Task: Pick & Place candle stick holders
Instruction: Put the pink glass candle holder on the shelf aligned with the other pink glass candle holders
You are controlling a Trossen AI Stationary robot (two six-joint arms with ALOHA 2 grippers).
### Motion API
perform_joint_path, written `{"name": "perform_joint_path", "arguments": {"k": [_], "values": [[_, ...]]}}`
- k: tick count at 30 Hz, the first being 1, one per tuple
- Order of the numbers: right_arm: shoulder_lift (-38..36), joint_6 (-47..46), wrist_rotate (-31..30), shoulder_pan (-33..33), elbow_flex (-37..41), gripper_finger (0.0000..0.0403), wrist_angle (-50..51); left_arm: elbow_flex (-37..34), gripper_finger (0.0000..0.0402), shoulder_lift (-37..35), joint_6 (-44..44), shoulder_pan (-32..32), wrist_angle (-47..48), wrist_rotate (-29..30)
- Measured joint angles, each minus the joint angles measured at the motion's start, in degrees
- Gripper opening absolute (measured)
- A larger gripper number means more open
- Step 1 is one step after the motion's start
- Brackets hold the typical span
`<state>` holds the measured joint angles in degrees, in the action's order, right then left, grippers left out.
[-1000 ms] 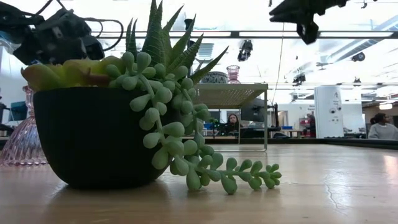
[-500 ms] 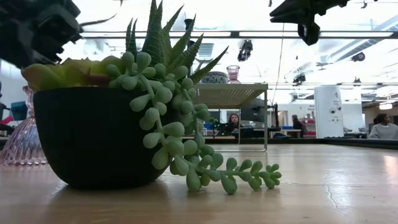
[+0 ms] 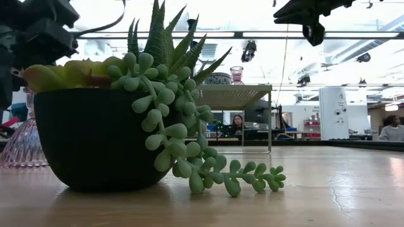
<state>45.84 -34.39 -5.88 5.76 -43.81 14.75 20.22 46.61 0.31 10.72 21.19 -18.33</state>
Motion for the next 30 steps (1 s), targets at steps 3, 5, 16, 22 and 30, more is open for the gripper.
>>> {"name": "perform_joint_path", "arguments": {"k": [3, 5, 16, 22, 30], "values": [[0.0, -0.1, -0.1, 0.0, 0.0, 0.0047, 0.0, 1.9, 0.0222, 0.9, 3.2, 0.0, 1.3, -0.8], [0.0, -0.1, -0.1, 0.0, 0.0, 0.0047, 0.0, 4.2, 0.0222, 0.7, 4.7, 0.0, 1.9, -1.3], [0.0, 0.5, -0.2, 0.0, 0.0, 0.0047, 0.0, 11.1, 0.0208, 7.5, 7.7, -0.1, 6.3, 0.9], [0.0, 0.5, -0.2, 0.0, 0.0, 0.0047, 0.0, 14.1, 0.0198, 15.5, 13.1, -0.2, 6.5, 0.9], [0.0, 1.3, -0.2, 0.0, 0.0, 0.0047, 0.0, 17.6, 0.0154, 22.9, 15.8, -0.1, 8.3, -0.6]]}}
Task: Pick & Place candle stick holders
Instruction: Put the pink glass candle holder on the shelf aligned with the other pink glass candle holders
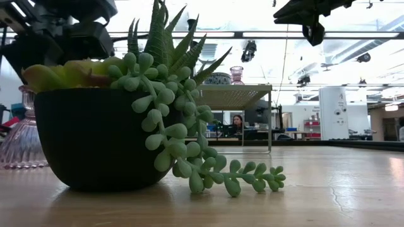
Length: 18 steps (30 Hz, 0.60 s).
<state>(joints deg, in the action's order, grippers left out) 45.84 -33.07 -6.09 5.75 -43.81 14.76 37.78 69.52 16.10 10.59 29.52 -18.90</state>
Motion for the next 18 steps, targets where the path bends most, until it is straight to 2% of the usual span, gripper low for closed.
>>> {"name": "perform_joint_path", "arguments": {"k": [6, 14, 18], "values": [[0.0, 0.0, 0.2, 0.0, 0.0, 0.0047, 0.0, 2.8, 0.0032, 1.1, -2.2, -0.1, 0.5, 1.6], [0.0, 0.2, 4.3, -0.3, 0.0, 0.0047, -0.5, 9.4, 0.003, -0.5, 3.9, -1.2, 9.6, 4.4], [1.5, 3.0, 4.4, -2.6, 0.0, 0.0047, -5.3, 14.6, 0.003, -2.0, 9.9, -2.1, 12.7, 4.1]]}}
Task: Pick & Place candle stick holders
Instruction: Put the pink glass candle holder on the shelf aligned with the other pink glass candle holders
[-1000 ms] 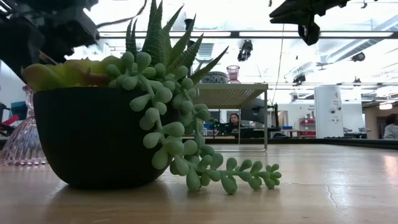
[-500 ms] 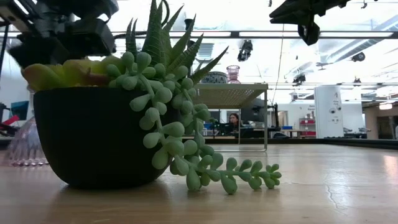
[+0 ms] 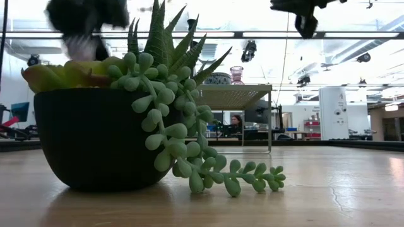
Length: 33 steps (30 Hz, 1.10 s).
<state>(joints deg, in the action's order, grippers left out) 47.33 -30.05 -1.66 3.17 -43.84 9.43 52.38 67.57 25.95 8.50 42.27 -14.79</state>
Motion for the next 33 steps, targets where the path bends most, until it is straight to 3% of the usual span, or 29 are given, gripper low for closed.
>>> {"name": "perform_joint_path", "arguments": {"k": [6, 13, 18, 22, 33], "values": [[5.6, 8.2, -5.6, -6.5, -1.8, 0.0047, -10.4, 10.4, 0.003, -2.1, 7.3, -2.8, 0.7, 1.3], [18.4, 20.0, -15.7, -13.0, -13.4, 0.0047, -9.6, 20.8, 0.003, -1.2, 10.5, -10.1, 1.0, 8.7], [29.0, 28.0, -18.3, -14.3, -26.0, 0.0047, -0.5, 23.8, 0.003, -0.7, 10.5, -13.8, 0.6, 11.2], [36.6, 25.5, -19.5, -13.9, -36.4, 0.0058, 10.2, 24.2, 0.003, -0.7, 9.7, -14.7, -1.6, 12.0], [51.7, 27.2, -22.8, -12.4, -57.3, 0.0161, 21.1, 24.2, 0.003, -0.9, 8.0, -15.6, -2.8, 12.2]]}}
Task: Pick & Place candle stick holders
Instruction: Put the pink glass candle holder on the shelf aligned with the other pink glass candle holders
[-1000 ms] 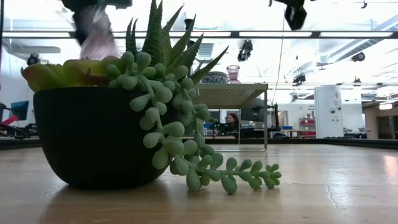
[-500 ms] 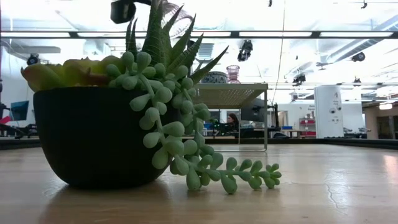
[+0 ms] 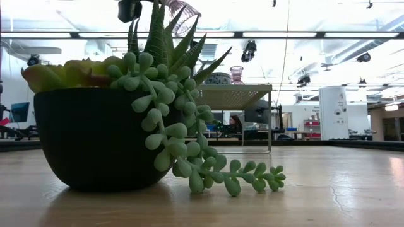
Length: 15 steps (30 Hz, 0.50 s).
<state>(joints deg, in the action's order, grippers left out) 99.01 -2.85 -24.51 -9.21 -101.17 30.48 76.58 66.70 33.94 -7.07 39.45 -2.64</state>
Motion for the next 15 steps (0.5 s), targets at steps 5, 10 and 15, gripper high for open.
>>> {"name": "perform_joint_path", "arguments": {"k": [5, 10, 15], "values": [[5.8, 0.0, -0.1, 1.0, -6.8, 0.0199, 6.0, -0.1, 0.003, -0.1, -0.1, 0.0, -0.3, -0.3], [11.0, -1.8, -4.7, 1.5, -14.1, 0.0215, 10.0, -0.1, 0.003, -0.2, -0.5, 0.0, -1.4, -1.0], [14.9, -0.1, -7.0, 1.5, -19.4, 0.0207, 12.8, -0.1, 0.003, -0.2, -0.6, 0.0, -2.4, -2.8]]}}
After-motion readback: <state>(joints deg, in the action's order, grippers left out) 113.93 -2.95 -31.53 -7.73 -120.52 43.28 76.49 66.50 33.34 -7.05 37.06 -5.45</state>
